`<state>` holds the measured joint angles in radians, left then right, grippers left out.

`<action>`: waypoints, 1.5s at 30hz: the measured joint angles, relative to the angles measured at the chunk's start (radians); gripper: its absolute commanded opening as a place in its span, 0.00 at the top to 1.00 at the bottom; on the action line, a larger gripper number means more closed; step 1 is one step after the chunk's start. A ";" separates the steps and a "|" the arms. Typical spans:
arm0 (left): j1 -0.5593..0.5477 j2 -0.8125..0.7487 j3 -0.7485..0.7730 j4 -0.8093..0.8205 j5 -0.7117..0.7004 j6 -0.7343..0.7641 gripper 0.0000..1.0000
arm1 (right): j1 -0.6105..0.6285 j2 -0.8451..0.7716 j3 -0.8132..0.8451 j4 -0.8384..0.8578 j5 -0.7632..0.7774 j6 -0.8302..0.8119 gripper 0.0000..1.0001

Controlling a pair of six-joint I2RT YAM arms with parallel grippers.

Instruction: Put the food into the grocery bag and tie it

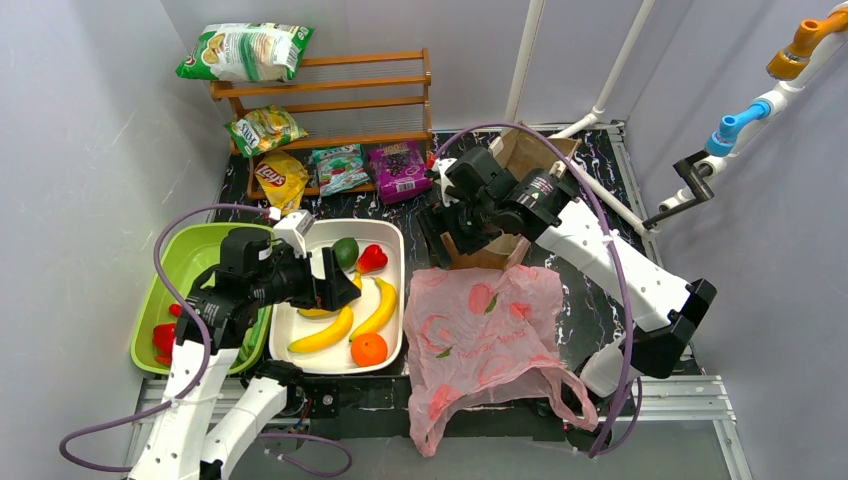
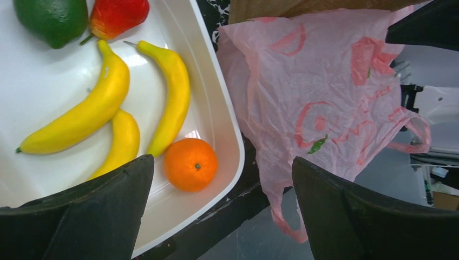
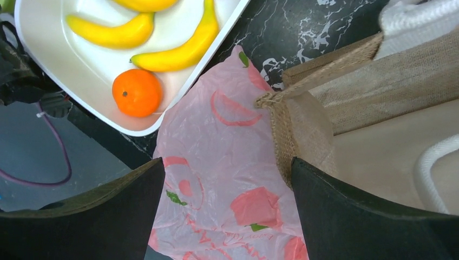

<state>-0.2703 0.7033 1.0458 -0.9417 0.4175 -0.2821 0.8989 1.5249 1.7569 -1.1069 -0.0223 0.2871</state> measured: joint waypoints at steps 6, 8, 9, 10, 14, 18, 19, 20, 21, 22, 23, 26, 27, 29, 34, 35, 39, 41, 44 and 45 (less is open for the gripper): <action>-0.001 0.010 -0.061 0.085 0.088 -0.055 0.06 | 0.010 0.018 0.044 -0.024 0.087 0.035 0.07; -0.010 0.023 -0.072 0.113 0.108 -0.079 0.07 | 0.008 0.048 0.109 -0.050 0.124 0.042 0.07; -0.017 0.032 -0.073 0.125 0.114 -0.089 0.07 | 0.007 0.062 0.138 -0.057 0.143 0.047 0.07; -0.028 0.040 -0.073 0.136 0.118 -0.097 0.07 | 0.007 0.076 0.164 -0.064 0.165 0.050 0.08; -0.069 0.062 -0.090 0.186 0.125 -0.121 0.09 | 0.006 0.103 0.174 -0.094 0.235 0.051 0.09; -0.104 0.085 -0.122 0.225 0.133 -0.142 0.11 | 0.006 0.105 0.100 -0.104 0.264 0.050 0.14; -0.117 0.099 -0.123 0.236 0.133 -0.146 0.11 | 0.006 0.105 0.078 -0.104 0.267 0.049 0.17; -0.134 0.116 -0.123 0.250 0.132 -0.149 0.12 | 0.006 0.105 0.058 -0.103 0.271 0.047 0.22; -0.152 0.137 -0.123 0.262 0.131 -0.149 0.12 | 0.006 0.105 0.041 -0.103 0.276 0.045 0.26; -0.169 0.156 -0.123 0.272 0.129 -0.150 0.12 | 0.006 0.105 0.026 -0.103 0.283 0.044 0.30; -0.187 0.178 -0.123 0.282 0.126 -0.150 0.13 | 0.005 0.105 0.014 -0.102 0.290 0.042 0.32; -0.229 0.237 -0.123 0.314 0.117 -0.149 0.14 | -0.001 0.111 0.010 -0.106 0.313 0.042 0.45; -0.238 0.251 -0.123 0.323 0.116 -0.150 0.14 | -0.004 0.114 0.010 -0.106 0.319 0.042 0.51; -0.256 0.284 -0.123 0.352 0.114 -0.150 0.14 | -0.016 0.120 0.010 -0.107 0.326 0.043 0.62; -0.295 0.373 -0.123 0.427 0.114 -0.158 0.16 | -0.053 0.121 0.010 -0.119 0.353 0.054 0.99; -0.301 0.389 -0.123 0.439 0.114 -0.161 0.17 | -0.060 0.121 0.009 -0.124 0.362 0.056 0.99; -0.324 0.451 -0.127 0.494 0.116 -0.169 0.21 | -0.098 0.113 -0.009 -0.138 0.396 0.095 0.99; -0.330 0.470 -0.135 0.516 0.119 -0.174 0.28 | -0.116 0.099 -0.027 -0.144 0.409 0.113 0.99; -0.338 0.511 -0.137 0.546 0.127 -0.182 0.37 | -0.136 0.063 -0.061 -0.153 0.426 0.142 0.99; -0.341 0.525 -0.137 0.556 0.130 -0.183 0.40 | -0.141 0.051 -0.070 -0.156 0.432 0.153 0.99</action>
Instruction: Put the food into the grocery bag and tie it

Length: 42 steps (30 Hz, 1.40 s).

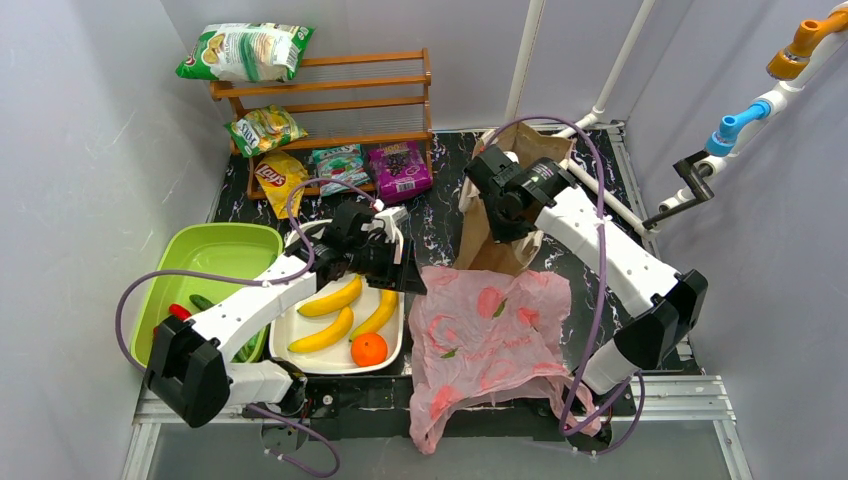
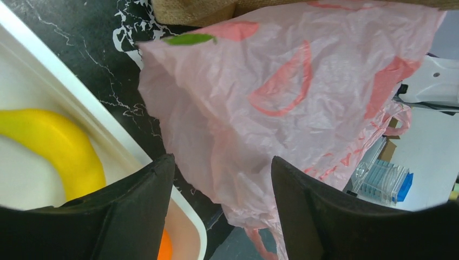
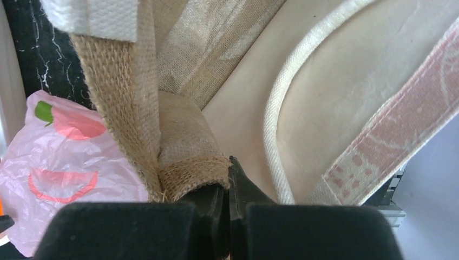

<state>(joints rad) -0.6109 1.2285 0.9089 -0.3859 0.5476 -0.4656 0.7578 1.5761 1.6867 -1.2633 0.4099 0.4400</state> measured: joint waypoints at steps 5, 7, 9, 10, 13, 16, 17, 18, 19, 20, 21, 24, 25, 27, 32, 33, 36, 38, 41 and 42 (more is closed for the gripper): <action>-0.008 0.065 0.000 0.037 0.020 -0.003 0.48 | -0.012 -0.031 -0.026 -0.040 0.031 0.047 0.99; -0.012 0.085 0.000 0.052 0.034 -0.011 0.49 | -0.014 -0.036 -0.039 -0.055 0.041 0.068 0.99; -0.013 0.100 0.000 0.072 0.048 -0.018 0.38 | -0.021 -0.044 -0.053 -0.062 0.050 0.091 0.99; -0.015 0.107 0.001 0.084 0.059 -0.023 0.28 | -0.026 -0.050 -0.060 -0.066 0.054 0.106 0.99; -0.019 0.128 0.006 0.111 0.085 -0.035 0.04 | -0.039 -0.074 -0.076 -0.076 0.053 0.137 0.99; -0.025 0.137 0.016 0.122 0.107 -0.048 0.02 | -0.047 -0.096 -0.089 -0.085 0.041 0.162 0.99; -0.026 0.137 0.019 0.129 0.113 -0.051 0.03 | -0.050 -0.098 -0.091 -0.087 0.038 0.166 0.99; -0.027 0.137 0.022 0.133 0.119 -0.054 0.05 | -0.050 -0.098 -0.092 -0.090 0.036 0.167 0.99; -0.027 0.140 0.023 0.145 0.125 -0.056 0.07 | -0.051 -0.098 -0.092 -0.091 0.034 0.168 0.99; -0.028 0.145 0.025 0.153 0.131 -0.059 0.08 | -0.051 -0.098 -0.092 -0.091 0.032 0.168 0.99; -0.028 0.152 0.027 0.159 0.136 -0.061 0.09 | -0.051 -0.098 -0.092 -0.091 0.032 0.168 0.99; -0.029 0.201 0.042 0.196 0.157 -0.082 0.19 | -0.051 -0.098 -0.092 -0.091 0.032 0.168 0.99; -0.031 0.224 0.048 0.211 0.162 -0.090 0.25 | -0.052 -0.098 -0.092 -0.092 0.032 0.168 0.99; -0.033 0.265 0.057 0.233 0.172 -0.102 0.46 | -0.054 -0.098 -0.092 -0.092 0.028 0.168 0.99; -0.047 0.319 0.067 0.276 0.208 -0.140 1.00 | -0.067 -0.098 -0.092 -0.092 0.025 0.169 0.99; -0.048 0.320 0.070 0.285 0.216 -0.146 1.00 | -0.072 -0.098 -0.093 -0.092 0.025 0.171 0.99; -0.054 0.314 0.086 0.299 0.230 -0.157 1.00 | -0.096 -0.105 -0.093 -0.102 0.026 0.181 0.99; -0.055 0.300 0.093 0.297 0.230 -0.156 1.00 | -0.126 -0.117 -0.093 -0.120 0.034 0.192 0.99; -0.056 0.262 0.096 0.275 0.227 -0.152 1.00 | -0.172 -0.151 -0.104 -0.160 0.058 0.223 0.99; -0.056 0.251 0.097 0.271 0.227 -0.151 1.00 | -0.181 -0.166 -0.110 -0.173 0.068 0.232 0.99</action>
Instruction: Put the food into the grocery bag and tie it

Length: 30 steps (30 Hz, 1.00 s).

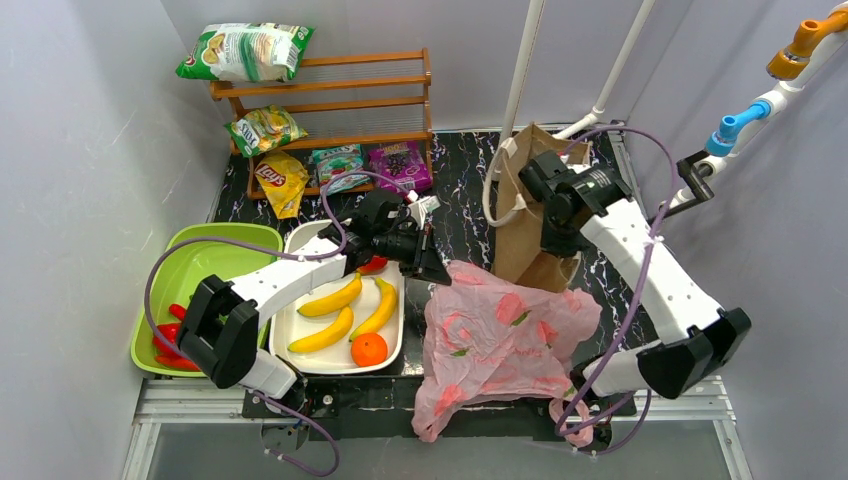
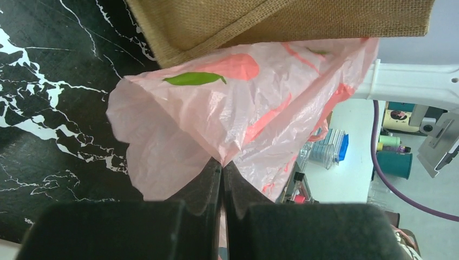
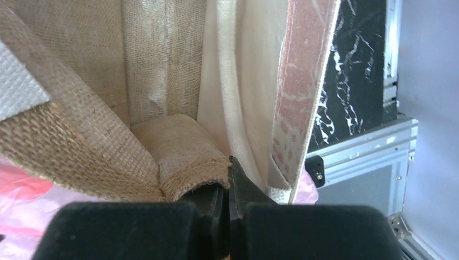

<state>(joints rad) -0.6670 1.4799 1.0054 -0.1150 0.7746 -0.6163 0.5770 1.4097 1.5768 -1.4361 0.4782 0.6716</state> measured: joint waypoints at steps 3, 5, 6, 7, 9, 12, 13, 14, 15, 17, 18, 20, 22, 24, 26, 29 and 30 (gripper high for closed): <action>0.000 -0.022 0.000 -0.010 0.000 0.004 1.00 | -0.014 -0.061 -0.027 -0.040 0.021 0.021 0.99; -0.001 -0.026 0.000 -0.018 0.000 0.007 1.00 | -0.018 -0.122 -0.045 -0.059 0.019 0.035 0.99; -0.001 -0.027 0.000 -0.022 -0.001 0.008 1.00 | -0.021 -0.152 -0.051 -0.067 0.019 0.039 0.99; -0.001 -0.027 0.000 -0.025 -0.002 0.010 1.00 | -0.026 -0.173 -0.053 -0.076 0.021 0.042 0.99; -0.001 -0.028 0.000 -0.032 -0.003 0.014 1.00 | -0.048 -0.212 -0.056 -0.092 0.028 0.058 0.99; -0.001 -0.032 0.000 -0.050 -0.005 0.023 1.00 | -0.074 -0.206 -0.055 -0.111 0.045 0.069 0.99; -0.001 -0.035 0.000 -0.060 -0.007 0.028 1.00 | -0.080 -0.190 -0.051 -0.112 0.048 0.068 0.99; -0.001 -0.039 0.000 -0.072 -0.009 0.035 1.00 | -0.085 -0.164 -0.040 -0.112 0.052 0.062 0.99; -0.001 -0.045 0.000 -0.084 -0.012 0.040 1.00 | -0.090 -0.133 -0.024 -0.108 0.056 0.055 0.99; -0.001 -0.058 0.000 -0.113 -0.022 0.052 1.00 | -0.103 -0.046 0.019 -0.080 0.061 0.026 0.99; -0.001 -0.067 0.005 -0.135 -0.031 0.059 1.00 | -0.110 -0.008 0.044 -0.068 0.060 0.015 0.99; -0.001 -0.082 0.023 -0.180 -0.048 0.071 1.00 | -0.135 0.087 0.133 -0.042 0.053 -0.018 0.99; -0.001 -0.090 0.056 -0.227 -0.077 0.079 1.00 | -0.166 0.179 0.247 -0.008 0.045 -0.048 0.99; -0.001 -0.091 0.098 -0.273 -0.104 0.084 1.00 | -0.198 0.251 0.354 0.023 0.026 -0.065 0.99; -0.001 -0.091 0.134 -0.308 -0.126 0.085 1.00 | -0.224 0.290 0.415 0.051 0.001 -0.075 0.98; -0.001 -0.091 0.191 -0.362 -0.160 0.084 1.00 | -0.243 0.306 0.440 0.064 -0.042 -0.092 0.62; -0.001 -0.091 0.213 -0.384 -0.173 0.084 1.00 | -0.246 0.306 0.440 0.064 -0.061 -0.103 0.49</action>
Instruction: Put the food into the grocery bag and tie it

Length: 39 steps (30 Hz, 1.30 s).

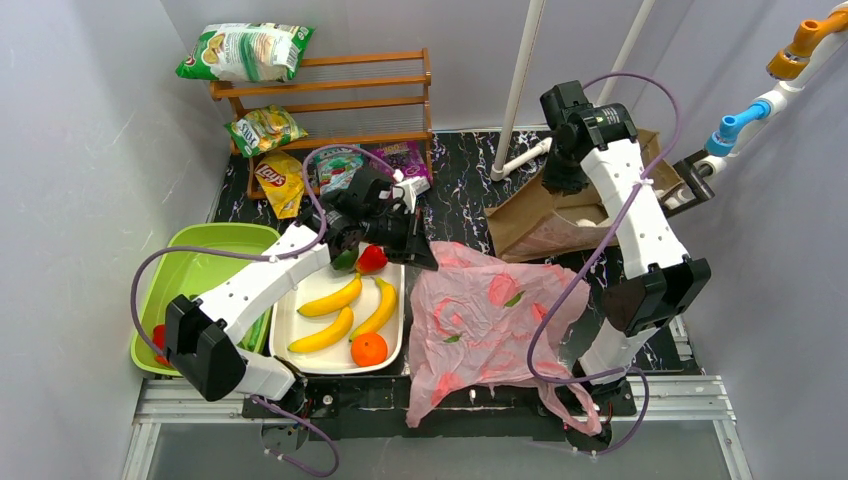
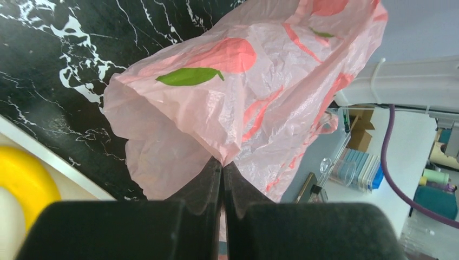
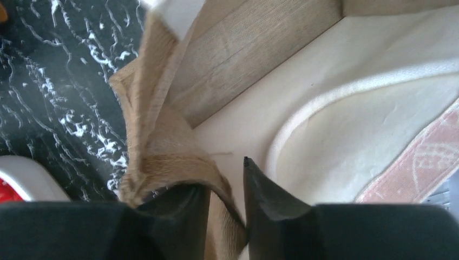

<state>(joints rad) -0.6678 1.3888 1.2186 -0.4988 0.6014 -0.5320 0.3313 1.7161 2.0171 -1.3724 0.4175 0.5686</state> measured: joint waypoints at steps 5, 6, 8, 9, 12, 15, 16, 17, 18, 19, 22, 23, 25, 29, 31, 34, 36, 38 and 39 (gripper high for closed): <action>0.016 0.029 0.166 -0.139 -0.051 0.002 1.00 | 0.002 -0.021 -0.034 0.018 -0.075 -0.058 0.22; 0.024 0.043 0.205 -0.162 -0.058 0.002 1.00 | 0.002 -0.031 -0.041 0.018 -0.087 -0.070 0.20; 0.043 0.076 0.278 -0.204 -0.067 0.000 1.00 | 0.002 -0.058 -0.050 0.024 -0.104 -0.094 0.18; 0.052 0.091 0.304 -0.220 -0.069 -0.002 1.00 | 0.002 -0.074 -0.050 0.024 -0.111 -0.105 0.17; 0.091 0.147 0.386 -0.272 -0.066 -0.014 1.00 | 0.005 -0.142 -0.051 0.043 -0.145 -0.140 0.15; 0.140 0.198 0.427 -0.299 -0.054 -0.048 1.00 | 0.043 -0.218 -0.055 0.070 -0.136 -0.189 0.14; 0.159 0.217 0.438 -0.305 -0.048 -0.064 1.00 | 0.076 -0.248 -0.067 0.093 -0.114 -0.213 0.14; 0.178 0.238 0.449 -0.312 -0.041 -0.079 1.00 | 0.117 -0.277 -0.084 0.116 -0.094 -0.238 0.14; 0.195 0.261 0.464 -0.320 -0.036 -0.096 1.00 | 0.162 -0.307 -0.110 0.143 -0.071 -0.266 0.14; 0.208 0.284 0.481 -0.329 -0.035 -0.109 1.00 | 0.218 -0.348 -0.156 0.185 -0.047 -0.301 0.13; 0.235 0.363 0.573 -0.376 -0.035 -0.128 1.00 | 0.351 -0.475 -0.329 0.300 -0.031 -0.406 0.13; 0.239 0.389 0.607 -0.391 -0.035 -0.130 1.00 | 0.368 -0.513 -0.381 0.330 -0.048 -0.431 0.13; 0.243 0.436 0.673 -0.423 -0.033 -0.130 1.00 | 0.375 -0.593 -0.477 0.389 -0.106 -0.473 0.13; 0.259 0.497 0.758 -0.483 -0.019 -0.131 1.00 | 0.376 -0.751 -0.618 0.484 -0.277 -0.525 0.12; 0.274 0.516 0.785 -0.505 -0.013 -0.134 1.00 | 0.378 -0.810 -0.660 0.514 -0.365 -0.547 0.11; 0.297 0.541 0.826 -0.526 -0.005 -0.142 1.00 | 0.393 -0.863 -0.702 0.544 -0.480 -0.563 0.11; 0.308 0.560 0.851 -0.533 0.005 -0.144 1.00 | 0.417 -0.873 -0.728 0.563 -0.529 -0.566 0.11; 0.319 0.579 0.872 -0.541 0.013 -0.145 1.00 | 0.461 -0.866 -0.754 0.577 -0.555 -0.571 0.10; 0.324 0.586 0.879 -0.546 0.015 -0.145 1.00 | 0.487 -0.856 -0.763 0.579 -0.557 -0.576 0.10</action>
<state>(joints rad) -0.3435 1.9747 2.0975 -1.0443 0.6167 -0.6773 0.8185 0.8604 1.2537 -0.7929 -0.1390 -0.0071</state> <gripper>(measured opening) 0.009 0.895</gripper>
